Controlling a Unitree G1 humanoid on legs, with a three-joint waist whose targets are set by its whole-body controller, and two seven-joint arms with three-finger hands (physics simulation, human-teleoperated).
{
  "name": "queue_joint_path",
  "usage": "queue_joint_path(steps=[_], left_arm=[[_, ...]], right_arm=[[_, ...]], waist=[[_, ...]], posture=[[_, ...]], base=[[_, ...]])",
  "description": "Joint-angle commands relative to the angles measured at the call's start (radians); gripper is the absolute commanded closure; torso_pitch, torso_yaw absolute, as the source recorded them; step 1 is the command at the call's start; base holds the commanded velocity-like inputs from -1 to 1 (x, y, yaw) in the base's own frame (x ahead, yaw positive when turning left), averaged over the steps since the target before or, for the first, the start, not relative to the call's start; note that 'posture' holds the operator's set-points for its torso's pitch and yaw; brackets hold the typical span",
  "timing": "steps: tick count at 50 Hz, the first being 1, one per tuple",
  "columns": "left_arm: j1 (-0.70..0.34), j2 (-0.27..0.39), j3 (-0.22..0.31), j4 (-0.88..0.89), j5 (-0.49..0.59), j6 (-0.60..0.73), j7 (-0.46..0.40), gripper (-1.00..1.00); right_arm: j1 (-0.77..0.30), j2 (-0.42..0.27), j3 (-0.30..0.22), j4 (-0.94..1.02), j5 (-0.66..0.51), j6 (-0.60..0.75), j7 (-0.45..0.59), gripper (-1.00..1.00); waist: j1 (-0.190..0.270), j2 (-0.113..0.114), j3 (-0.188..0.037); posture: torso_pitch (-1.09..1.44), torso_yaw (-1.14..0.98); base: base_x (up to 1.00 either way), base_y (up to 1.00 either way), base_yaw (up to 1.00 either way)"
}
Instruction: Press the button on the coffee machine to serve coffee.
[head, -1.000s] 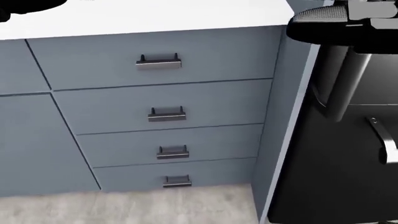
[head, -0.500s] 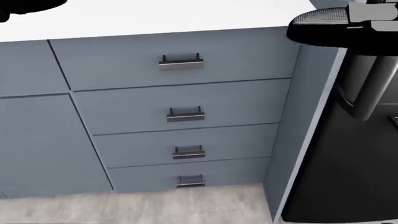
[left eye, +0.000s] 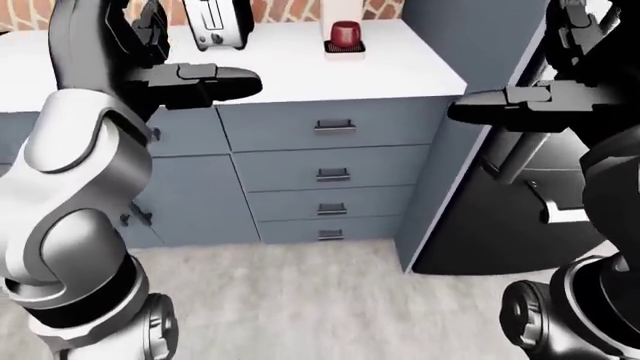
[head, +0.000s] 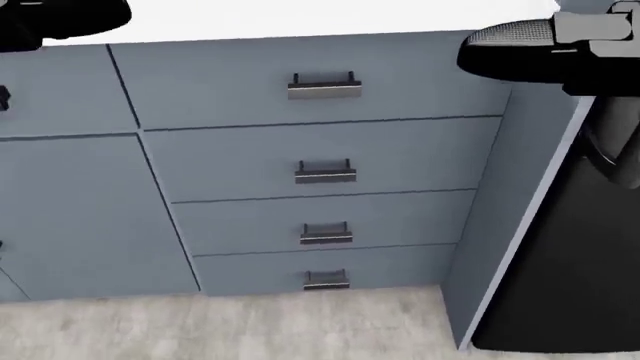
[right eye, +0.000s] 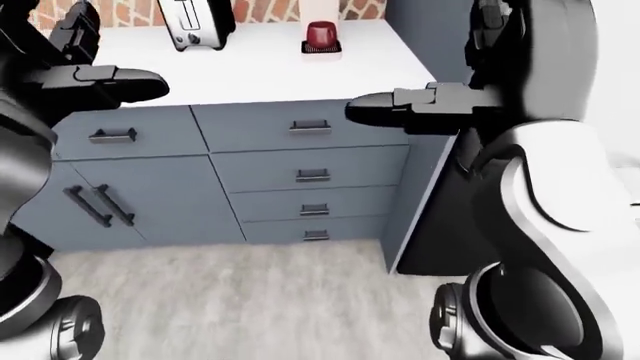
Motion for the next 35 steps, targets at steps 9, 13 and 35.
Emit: queue_joint_path(steps=[9, 13, 35], left_arm=[[-0.033, 0.023, 0.035, -0.029, 0.015, -0.04, 0.007, -1.0], [-0.032, 0.023, 0.035, -0.029, 0.016, -0.042, 0.006, -1.0], [-0.028, 0.019, 0.034, -0.031, 0.023, -0.042, 0.002, -1.0]], right_arm=[[-0.028, -0.017, 0.01, 0.0, 0.007, -0.044, -0.011, -1.0], [-0.024, -0.014, 0.016, -0.001, 0.004, -0.042, -0.014, -1.0], [-0.034, -0.016, -0.007, -0.012, 0.048, -0.03, -0.03, -1.0]], waist=[[-0.018, 0.016, -0.03], [-0.017, -0.01, -0.021], [-0.006, -0.016, -0.039]], posture=[[0.0, 0.0], [0.0, 0.0], [0.0, 0.0]], base=[[0.0, 0.0, 0.51], [0.0, 0.0, 0.0], [0.02, 0.0, 0.0]])
